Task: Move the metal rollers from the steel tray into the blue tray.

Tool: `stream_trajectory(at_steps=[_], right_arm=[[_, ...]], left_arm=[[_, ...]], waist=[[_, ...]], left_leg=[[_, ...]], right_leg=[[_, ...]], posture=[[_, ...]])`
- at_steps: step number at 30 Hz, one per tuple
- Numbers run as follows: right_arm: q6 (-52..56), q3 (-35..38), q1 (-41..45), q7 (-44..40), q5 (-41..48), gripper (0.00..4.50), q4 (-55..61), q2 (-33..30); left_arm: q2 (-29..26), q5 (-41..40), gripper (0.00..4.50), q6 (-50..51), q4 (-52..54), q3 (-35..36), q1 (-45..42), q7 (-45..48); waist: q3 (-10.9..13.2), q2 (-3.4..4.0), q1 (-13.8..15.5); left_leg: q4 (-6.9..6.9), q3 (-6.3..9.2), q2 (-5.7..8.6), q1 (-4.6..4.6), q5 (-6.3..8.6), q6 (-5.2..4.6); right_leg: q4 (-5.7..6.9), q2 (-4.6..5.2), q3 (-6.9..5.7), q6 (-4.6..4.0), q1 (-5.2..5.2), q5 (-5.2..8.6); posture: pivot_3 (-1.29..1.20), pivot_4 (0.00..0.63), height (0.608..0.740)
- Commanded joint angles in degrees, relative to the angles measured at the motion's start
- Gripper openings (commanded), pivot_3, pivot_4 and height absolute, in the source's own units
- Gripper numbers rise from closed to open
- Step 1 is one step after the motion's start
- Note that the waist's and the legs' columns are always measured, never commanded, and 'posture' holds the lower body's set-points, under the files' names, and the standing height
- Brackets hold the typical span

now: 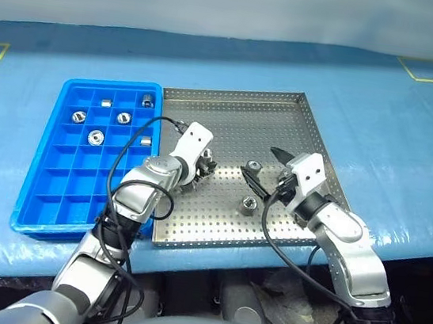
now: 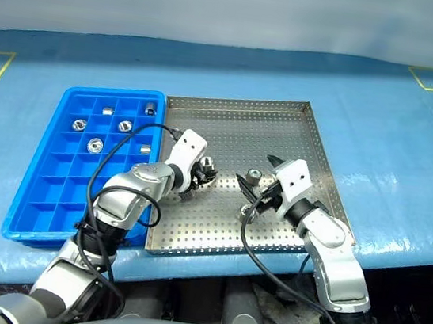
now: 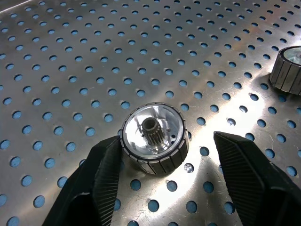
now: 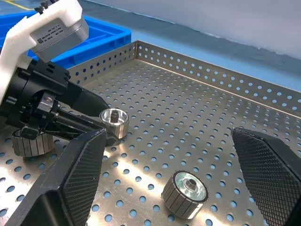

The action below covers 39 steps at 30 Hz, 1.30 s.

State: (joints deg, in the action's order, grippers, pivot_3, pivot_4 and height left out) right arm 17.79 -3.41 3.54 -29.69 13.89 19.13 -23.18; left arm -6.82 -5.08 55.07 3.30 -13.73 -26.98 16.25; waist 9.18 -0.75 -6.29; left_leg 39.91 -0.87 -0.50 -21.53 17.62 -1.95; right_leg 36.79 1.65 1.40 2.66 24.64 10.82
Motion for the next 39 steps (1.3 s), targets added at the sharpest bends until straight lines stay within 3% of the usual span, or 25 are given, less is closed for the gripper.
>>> stream_trajectory(at_steps=[1,3,7,15,20,26,30,33,39], right_arm=[[-1.26,1.26,0.56,0.51,0.05,4.50,2.46,0.16],[-1.31,1.28,0.52,0.56,-0.02,4.50,2.49,0.20],[-1.44,1.30,0.63,0.80,-0.14,4.50,2.42,0.36],[-1.63,0.52,1.26,0.84,-0.29,4.50,1.86,0.54],[-1.58,-0.05,1.56,0.64,-0.25,4.50,1.91,0.91],[-1.51,-1.58,1.59,-0.35,-0.20,4.50,1.18,1.35],[-1.62,-2.33,2.61,-1.34,0.03,4.50,0.03,1.74],[-1.70,-3.06,3.54,-2.21,0.06,4.50,-1.00,2.07],[-1.90,-4.02,5.34,-3.43,-0.09,4.50,-2.52,2.70]], left_arm=[[0.36,0.33,2.30,-0.71,0.27,-0.30,-1.27,-0.15],[0.37,0.30,2.30,-0.89,0.23,-0.32,-1.23,-0.12],[0.25,0.19,1.69,-1.17,0.35,-0.38,-1.04,0.05],[-0.11,-0.35,1.69,-3.28,4.52,1.94,0.27,-0.72],[-1.54,-3.39,1.69,-1.28,17.31,11.22,3.57,-1.93],[-13.12,-4.26,1.69,8.00,33.67,27.18,13.52,-1.49],[-18.94,-3.11,1.69,12.02,38.61,36.13,21.83,-1.87],[-18.84,-2.85,1.69,12.19,38.81,38.91,25.25,-3.16],[-15.73,-2.52,1.69,10.18,36.89,37.81,26.01,-5.72]], waist=[[0.00,0.00,0.00],[0.00,0.00,-0.01],[0.00,0.00,0.00],[0.00,0.00,-0.02],[0.00,0.00,-0.03],[0.00,0.01,-0.68],[0.01,-0.04,0.63],[-0.01,-0.09,2.34],[-0.05,-0.16,4.70]], left_leg=[[0.00,0.00,0.00,0.00,0.00,0.00],[0.00,-0.01,0.00,0.01,0.00,0.00],[0.00,-0.03,0.00,0.01,0.01,-0.01],[0.00,-0.04,-0.01,0.01,0.01,-0.01],[0.00,-0.05,-0.04,-0.02,0.00,-0.01],[-0.04,-0.10,-0.14,0.02,0.00,0.01],[-0.03,-0.08,-0.10,0.02,0.00,0.01],[-0.02,-0.08,-0.06,0.02,0.01,-0.01],[-0.01,-0.01,-0.04,0.03,-0.01,0.03]], right_leg=[[0.00,0.00,0.00,0.00,0.00,0.00],[0.00,0.00,0.01,0.01,0.00,0.00],[0.00,0.00,0.02,0.01,0.01,-0.01],[0.00,0.00,0.04,0.01,0.02,-0.01],[0.01,0.01,0.06,0.01,0.06,-0.01],[0.10,-0.04,0.10,-0.03,0.12,0.01],[0.04,0.03,0.06,-0.02,0.08,0.01],[0.00,0.10,0.03,-0.02,0.06,0.01],[0.04,0.14,-0.08,-0.33,0.02,0.15]], posture=[[-0.23,0.150,0.740],[-0.23,0.150,0.740],[-0.23,0.150,0.740],[-0.21,0.150,0.740],[-0.19,0.150,0.740],[-0.15,0.150,0.740],[-0.09,0.150,0.740],[-0.06,0.150,0.740],[-0.04,0.150,0.740]])
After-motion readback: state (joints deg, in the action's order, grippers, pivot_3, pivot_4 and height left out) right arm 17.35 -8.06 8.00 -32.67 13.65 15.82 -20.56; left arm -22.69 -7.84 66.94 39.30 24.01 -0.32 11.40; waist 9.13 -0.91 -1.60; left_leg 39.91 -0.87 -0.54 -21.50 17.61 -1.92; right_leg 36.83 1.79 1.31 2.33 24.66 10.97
